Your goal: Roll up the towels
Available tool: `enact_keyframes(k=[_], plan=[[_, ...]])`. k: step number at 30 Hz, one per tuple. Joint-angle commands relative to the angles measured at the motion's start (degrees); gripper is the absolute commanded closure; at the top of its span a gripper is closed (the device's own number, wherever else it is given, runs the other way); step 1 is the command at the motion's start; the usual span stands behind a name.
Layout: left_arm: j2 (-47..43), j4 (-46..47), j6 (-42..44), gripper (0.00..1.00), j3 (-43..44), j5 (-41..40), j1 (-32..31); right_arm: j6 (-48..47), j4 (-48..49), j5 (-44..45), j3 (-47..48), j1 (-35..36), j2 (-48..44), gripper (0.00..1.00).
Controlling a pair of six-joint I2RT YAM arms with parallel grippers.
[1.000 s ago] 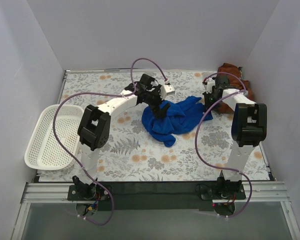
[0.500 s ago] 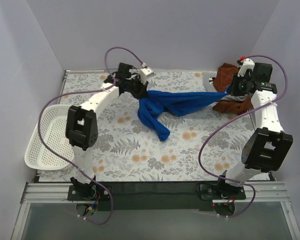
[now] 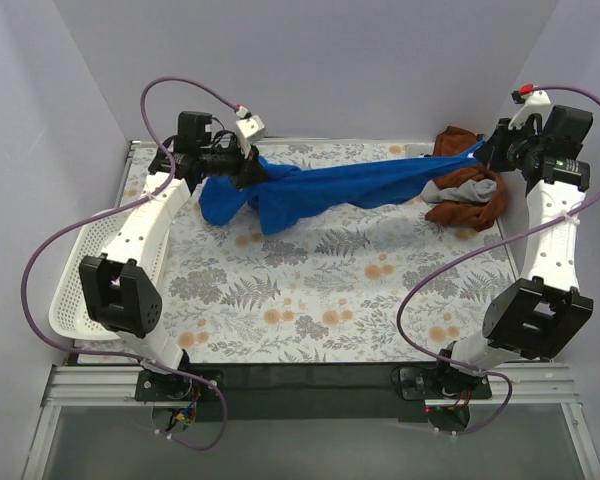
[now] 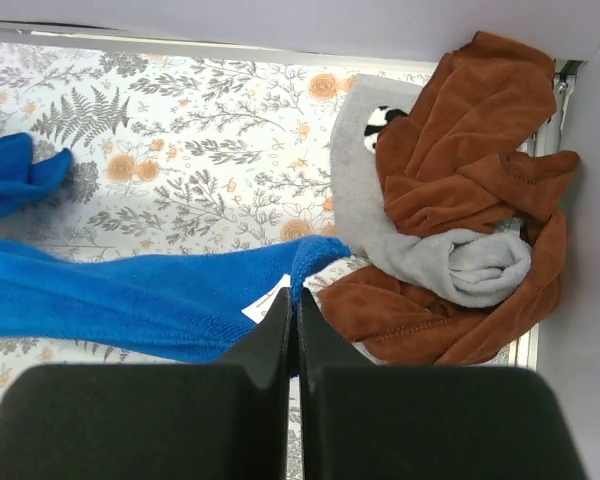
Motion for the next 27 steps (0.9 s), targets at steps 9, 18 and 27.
enact_keyframes(k=[9,18,27], plan=[[0.12,-14.9,10.28,0.98,-9.24,-2.81,3.87,-6.88,2.0,3.13,-8.13,-3.68,-6.1,0.99],[2.23,-11.31,6.52,1.0,-3.98,-10.52,5.18,-12.94,-1.86,-3.17,-12.87,-5.09,-10.58,0.99],[7.05,-6.8,-4.13,1.0,9.12,-11.61,6.86,-9.1,1.62,-1.8,-11.43,-2.19,-10.86,0.99]])
